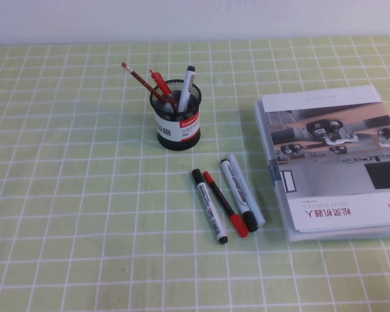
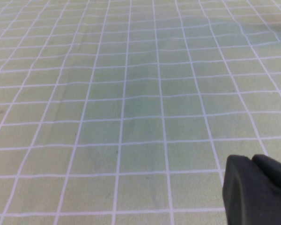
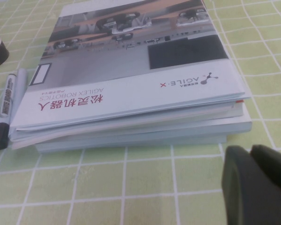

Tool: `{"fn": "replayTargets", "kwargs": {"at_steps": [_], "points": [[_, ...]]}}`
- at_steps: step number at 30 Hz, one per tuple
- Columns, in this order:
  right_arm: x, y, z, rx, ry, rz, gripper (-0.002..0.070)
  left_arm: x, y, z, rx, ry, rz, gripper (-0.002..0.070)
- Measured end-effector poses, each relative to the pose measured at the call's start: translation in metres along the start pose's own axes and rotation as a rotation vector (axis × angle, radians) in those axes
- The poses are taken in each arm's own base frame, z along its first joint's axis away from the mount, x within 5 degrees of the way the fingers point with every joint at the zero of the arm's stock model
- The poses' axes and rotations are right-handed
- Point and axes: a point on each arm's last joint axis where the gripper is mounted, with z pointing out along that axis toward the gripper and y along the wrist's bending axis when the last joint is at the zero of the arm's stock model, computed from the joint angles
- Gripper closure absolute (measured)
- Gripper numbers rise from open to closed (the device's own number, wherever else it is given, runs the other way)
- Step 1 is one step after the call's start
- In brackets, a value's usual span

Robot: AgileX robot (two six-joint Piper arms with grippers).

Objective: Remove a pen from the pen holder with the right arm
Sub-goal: 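Take a marker out of the pen holder and lay it on the table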

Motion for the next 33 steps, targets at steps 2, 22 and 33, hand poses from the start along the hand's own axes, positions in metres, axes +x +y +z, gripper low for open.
{"fn": "replayTargets", "kwargs": {"at_steps": [2,22,33], "points": [[0.000,0.000,0.000,0.000,0.000,0.000,0.0689,0.000,0.000,0.000,0.000,0.000,0.000,0.0681],[-0.028,0.001,-0.004,-0.059,-0.311,0.292,0.0689,0.000,0.000,0.000,0.000,0.000,0.000,0.0681],[-0.071,0.023,-0.012,-0.137,-0.098,0.287,0.0689,0.000,0.000,0.000,0.000,0.000,0.000,0.0681]]}}
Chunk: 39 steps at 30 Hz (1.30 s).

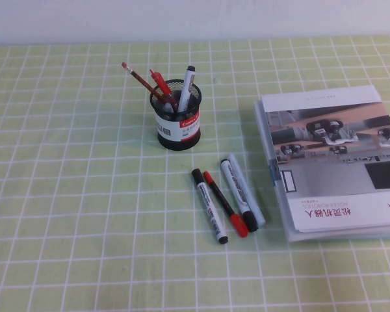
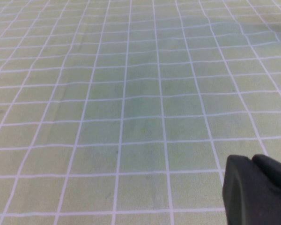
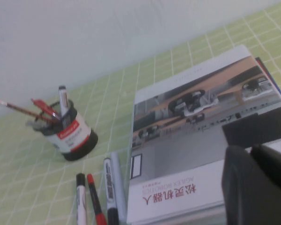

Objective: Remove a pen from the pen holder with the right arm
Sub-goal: 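Take a marker out of the pen holder and lay it on the table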

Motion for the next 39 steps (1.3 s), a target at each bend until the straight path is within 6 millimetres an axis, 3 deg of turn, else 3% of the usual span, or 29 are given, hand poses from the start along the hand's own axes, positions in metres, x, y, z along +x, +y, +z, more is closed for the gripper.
{"fn": "replayTargets", "kwargs": {"at_steps": [9,14,17,22,27,32,35,39], "points": [[-0.045,0.023,0.040,0.019,0.241,-0.174,0.0689,0.000,0.000,0.000,0.000,0.000,0.000,0.0681],[-0.054,0.027,0.073,0.006,0.311,-0.206,0.0689,0.000,0.000,0.000,0.000,0.000,0.000,0.0681],[-0.055,0.038,0.094,-0.043,0.346,-0.243,0.0689,0.000,0.000,0.000,0.000,0.000,0.000,0.0681],[-0.043,0.075,0.133,-0.171,0.397,-0.347,0.0689,0.000,0.000,0.000,0.000,0.000,0.000,0.0681],[-0.016,0.116,0.170,-0.278,0.434,-0.447,0.0689,0.000,0.000,0.000,0.000,0.000,0.000,0.0681],[0.007,0.145,0.202,-0.326,0.415,-0.517,0.0673,0.000,0.000,0.000,0.000,0.000,0.000,0.0681],[0.020,0.152,0.214,-0.342,0.360,-0.587,0.0621,0.000,0.000,0.000,0.000,0.000,0.000,0.0681],[0.034,0.157,0.232,-0.364,0.242,-0.599,0.0499,0.000,0.000,0.000,0.000,0.000,0.000,0.0681]]}}
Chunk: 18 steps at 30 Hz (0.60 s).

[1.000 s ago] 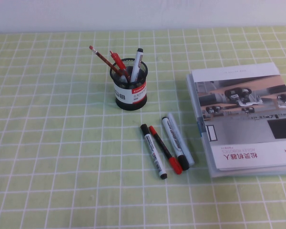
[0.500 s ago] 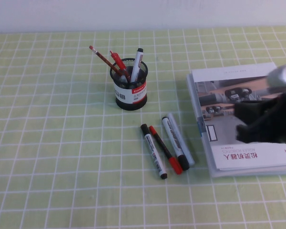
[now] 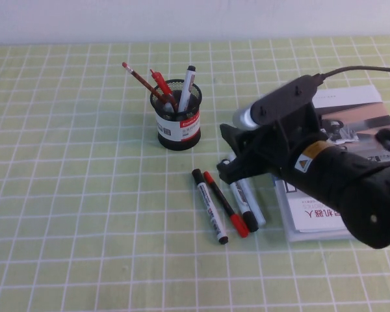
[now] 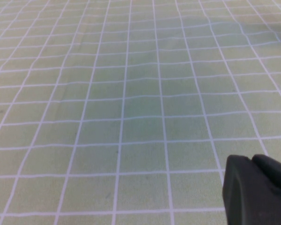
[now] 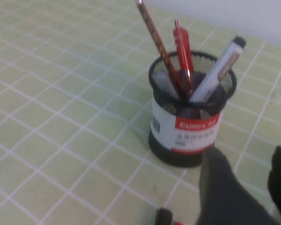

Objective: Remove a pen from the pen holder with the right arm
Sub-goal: 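Take a marker out of the pen holder and lay it on the table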

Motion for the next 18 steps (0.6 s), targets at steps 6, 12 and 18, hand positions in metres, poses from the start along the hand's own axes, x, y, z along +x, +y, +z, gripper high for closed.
{"fn": "replayTargets", "kwargs": {"at_steps": [6,12,18], "points": [[0.008,0.010,0.026,-0.092,-0.212,-0.065,0.0326,0.000,0.000,0.000,0.000,0.000,0.000,0.0681],[0.025,0.015,0.050,-0.126,-0.357,-0.061,0.0304,0.000,0.000,0.000,0.000,0.000,0.000,0.0681],[0.029,0.018,0.079,-0.132,-0.389,-0.063,0.0302,0.000,0.000,0.000,0.000,0.000,0.000,0.0681]]}}
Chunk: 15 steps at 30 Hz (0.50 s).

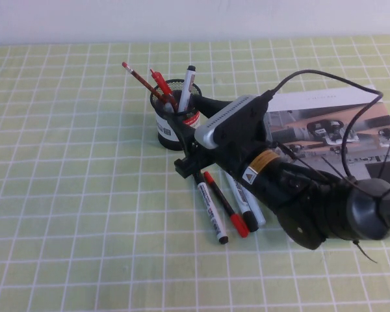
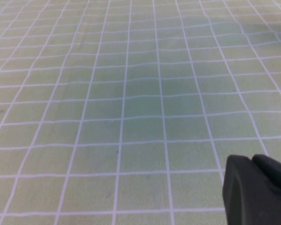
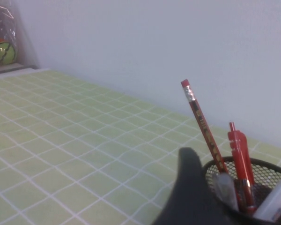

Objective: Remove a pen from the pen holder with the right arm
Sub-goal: 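Take a marker out of the pen holder and lay it on the table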

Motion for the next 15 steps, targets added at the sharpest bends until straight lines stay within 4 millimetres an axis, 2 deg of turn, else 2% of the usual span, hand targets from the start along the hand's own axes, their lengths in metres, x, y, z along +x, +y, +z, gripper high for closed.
{"fn": "replayTargets", "kwargs": {"at_steps": [7,15], "points": [[0.011,-0.002,0.030,-0.004,-0.009,-0.015,0.0302,0.000,0.000,0.000,0.000,0.000,0.000,0.0681],[0.026,-0.008,0.056,0.002,0.039,-0.045,0.0302,0.000,0.000,0.000,0.000,0.000,0.000,0.0681]]}}
